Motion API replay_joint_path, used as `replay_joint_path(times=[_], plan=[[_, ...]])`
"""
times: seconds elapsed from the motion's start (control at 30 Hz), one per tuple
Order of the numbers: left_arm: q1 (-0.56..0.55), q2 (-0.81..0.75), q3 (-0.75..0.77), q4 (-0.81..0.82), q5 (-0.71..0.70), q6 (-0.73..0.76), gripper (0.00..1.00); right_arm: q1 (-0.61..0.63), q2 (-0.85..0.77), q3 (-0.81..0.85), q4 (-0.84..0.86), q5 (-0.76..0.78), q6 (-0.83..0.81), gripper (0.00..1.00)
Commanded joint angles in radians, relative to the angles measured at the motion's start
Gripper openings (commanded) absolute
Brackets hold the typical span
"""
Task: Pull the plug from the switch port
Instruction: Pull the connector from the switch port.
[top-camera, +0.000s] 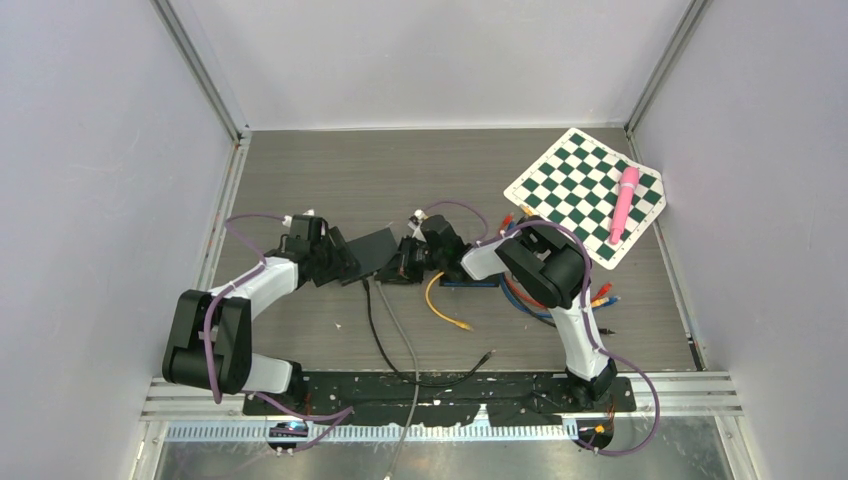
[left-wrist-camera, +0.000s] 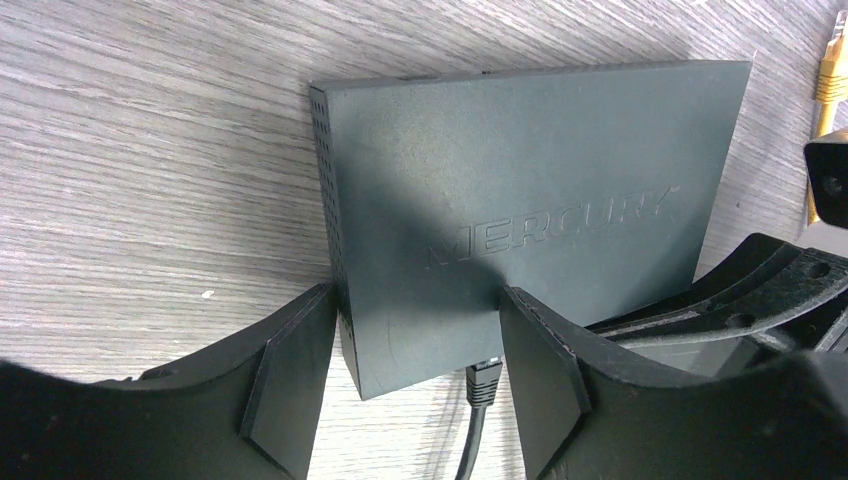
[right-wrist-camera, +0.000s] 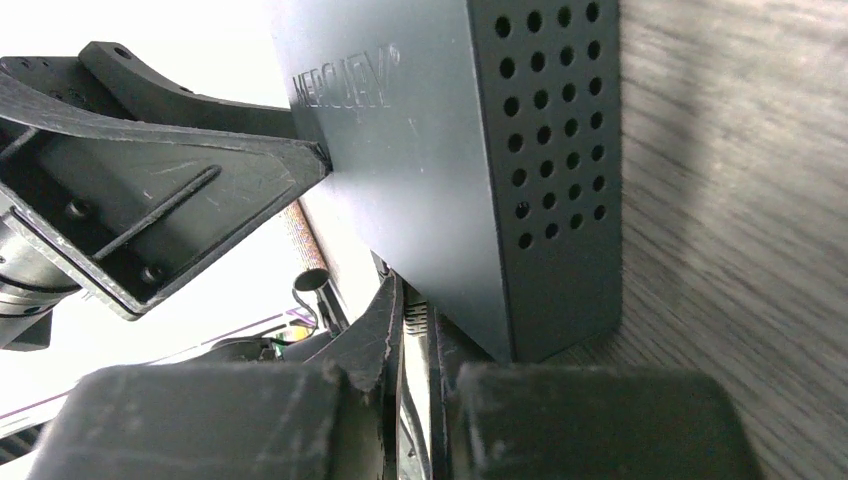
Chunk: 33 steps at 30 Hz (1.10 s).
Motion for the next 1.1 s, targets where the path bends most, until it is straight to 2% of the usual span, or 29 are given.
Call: replay_joint_path(times=[0.0, 0.4, 0.6, 0.7, 0.83, 0.97, 1.07], plan=[[-0.007, 0.036, -0.005, -0.001, -0.014, -0.02, 0.63, 0.058, -0.019, -0.054, -0.162, -0.23, -0.016, 0.05], [-0.007, 0.031, 0.004, -0.006, -0.017, 0.008, 0.67, 0.073, -0.016, -0.053, -0.197, -0.257, -0.058, 0.05], [-0.059, -0.135, -0.026, -0.096, -0.118, 0.069, 0.77, 0.067, -0.011, -0.008, -0.247, -0.23, -0.088, 0.05], [-0.102, -0.186, -0.047, -0.138, -0.159, 0.014, 0.78, 0.06, -0.012, 0.006, -0.266, -0.212, -0.096, 0.05], [-0.108, -0.219, -0.078, -0.148, -0.154, -0.04, 0.79, 0.046, -0.013, 0.011, -0.283, -0.176, -0.106, 0.05], [-0.108, -0.271, -0.07, -0.201, -0.199, -0.013, 0.82, 0.033, 0.003, 0.019, -0.281, -0.167, -0.113, 0.05], [-0.115, -0.284, -0.043, -0.246, -0.181, 0.038, 0.82, 0.032, 0.011, 0.033, -0.311, -0.161, -0.142, 0.05]])
